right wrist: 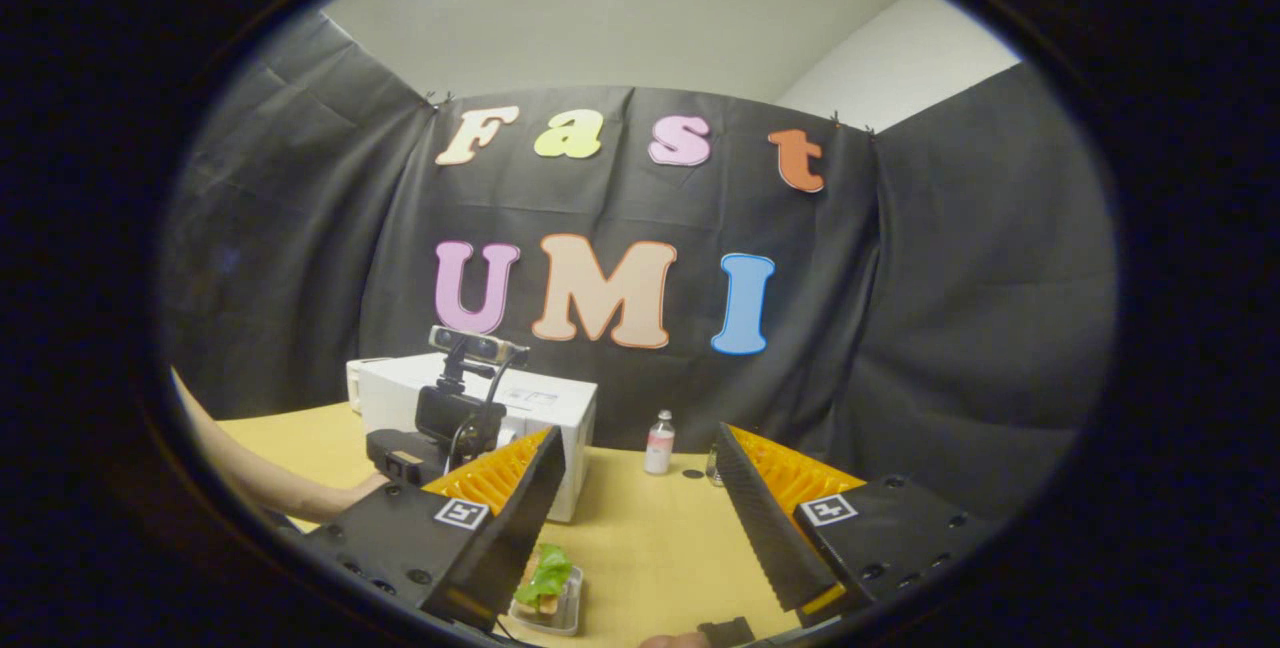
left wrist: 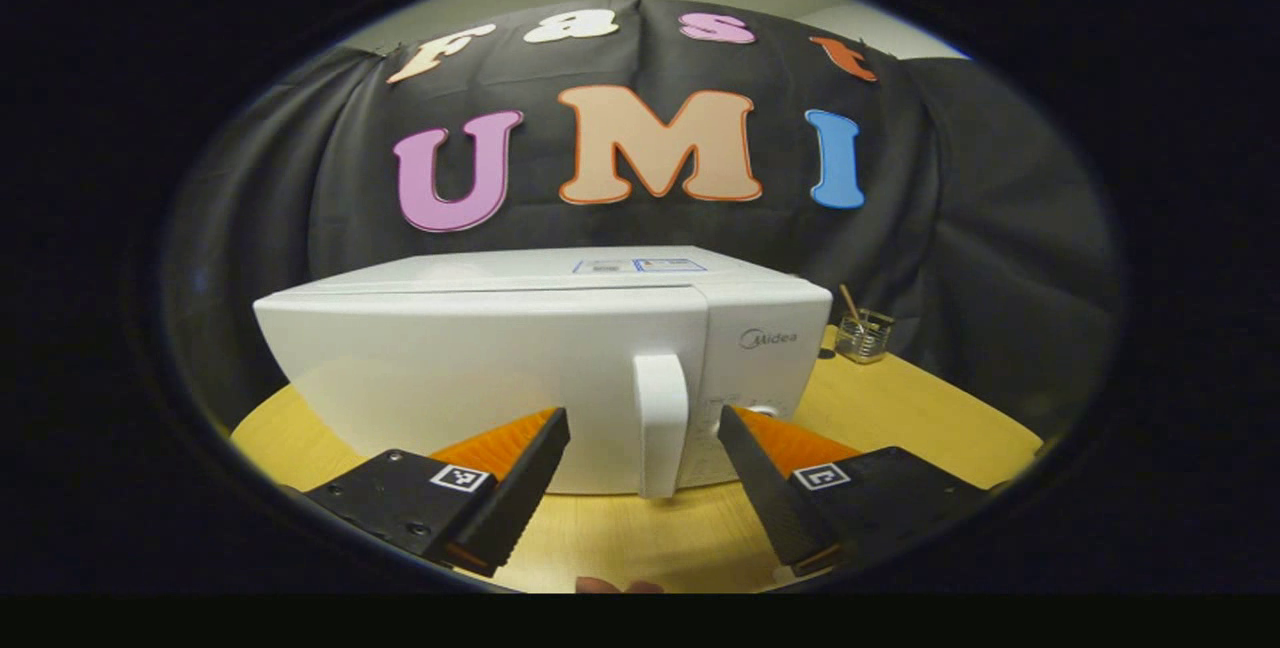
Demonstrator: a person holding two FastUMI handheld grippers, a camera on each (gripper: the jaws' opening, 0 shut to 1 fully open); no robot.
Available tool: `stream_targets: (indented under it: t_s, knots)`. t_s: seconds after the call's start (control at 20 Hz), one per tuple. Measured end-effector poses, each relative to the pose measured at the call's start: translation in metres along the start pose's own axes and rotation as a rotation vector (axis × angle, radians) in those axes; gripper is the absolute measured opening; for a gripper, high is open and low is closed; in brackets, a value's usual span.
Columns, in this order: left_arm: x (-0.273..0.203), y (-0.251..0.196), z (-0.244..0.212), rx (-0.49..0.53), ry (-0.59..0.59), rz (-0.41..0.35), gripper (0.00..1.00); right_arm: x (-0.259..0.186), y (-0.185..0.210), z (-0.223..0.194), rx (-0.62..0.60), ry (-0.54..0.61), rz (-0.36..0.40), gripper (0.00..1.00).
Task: Open the microwave oven with the left hand, put the food in, and close the microwave oven.
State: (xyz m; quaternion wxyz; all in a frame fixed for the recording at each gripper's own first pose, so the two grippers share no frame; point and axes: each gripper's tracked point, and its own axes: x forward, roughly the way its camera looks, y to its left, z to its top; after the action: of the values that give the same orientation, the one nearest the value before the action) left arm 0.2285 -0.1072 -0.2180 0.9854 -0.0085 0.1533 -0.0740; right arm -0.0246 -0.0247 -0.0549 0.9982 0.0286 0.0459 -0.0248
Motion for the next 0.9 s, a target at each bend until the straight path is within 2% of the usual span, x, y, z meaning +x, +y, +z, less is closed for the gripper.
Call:
stream_targets:
  t_s: [0.05,0.1,0.15,0.2,0.3,0.4,0.45,0.5,0.55,0.6,0.65,0.8,0.9]
  knots:
    - [0.001,0.002,-0.002,-0.001,0.004,0.007,0.93,0.002,-0.001,0.002,-0.005,-0.004,-0.002,0.92]
    - [0.003,0.004,0.000,-0.005,-0.004,0.018,0.92,0.003,-0.002,0.004,-0.005,-0.010,-0.004,0.96]
    - [0.004,0.003,-0.001,-0.013,0.000,0.022,0.90,0.004,-0.004,0.003,-0.004,-0.011,-0.008,0.93]
    - [0.006,0.001,-0.001,-0.015,0.003,0.027,0.90,0.004,-0.006,0.004,-0.002,-0.011,-0.012,0.96]
    - [0.008,-0.001,-0.003,-0.007,0.009,0.027,0.85,0.003,-0.011,0.004,0.000,-0.011,-0.025,0.96]
    - [0.011,0.002,-0.003,0.009,0.013,0.035,0.56,0.002,-0.017,0.002,0.003,-0.007,-0.040,0.96]
    - [0.009,-0.003,-0.007,0.006,0.027,0.018,0.47,0.001,-0.018,0.000,0.007,-0.002,-0.045,0.96]
    - [0.019,-0.001,-0.012,0.000,0.017,-0.005,0.28,0.001,-0.018,-0.001,0.013,0.004,-0.048,0.93]
    - [0.012,-0.004,-0.004,0.003,0.005,-0.025,0.28,0.000,-0.018,-0.001,0.023,0.007,-0.049,0.93]
    - [0.012,-0.006,-0.007,0.004,0.019,-0.050,0.21,0.001,-0.018,-0.001,0.034,0.009,-0.049,0.93]
    - [0.010,-0.006,-0.005,-0.002,0.012,-0.070,0.24,0.000,-0.016,-0.001,0.045,0.009,-0.048,0.93]
    - [0.006,-0.008,-0.007,0.034,0.037,-0.119,0.14,0.003,-0.011,-0.001,0.061,0.010,-0.036,0.96]
    - [-0.020,-0.004,-0.021,-0.025,0.097,-0.123,0.10,0.005,-0.008,-0.003,0.059,0.019,-0.021,0.93]
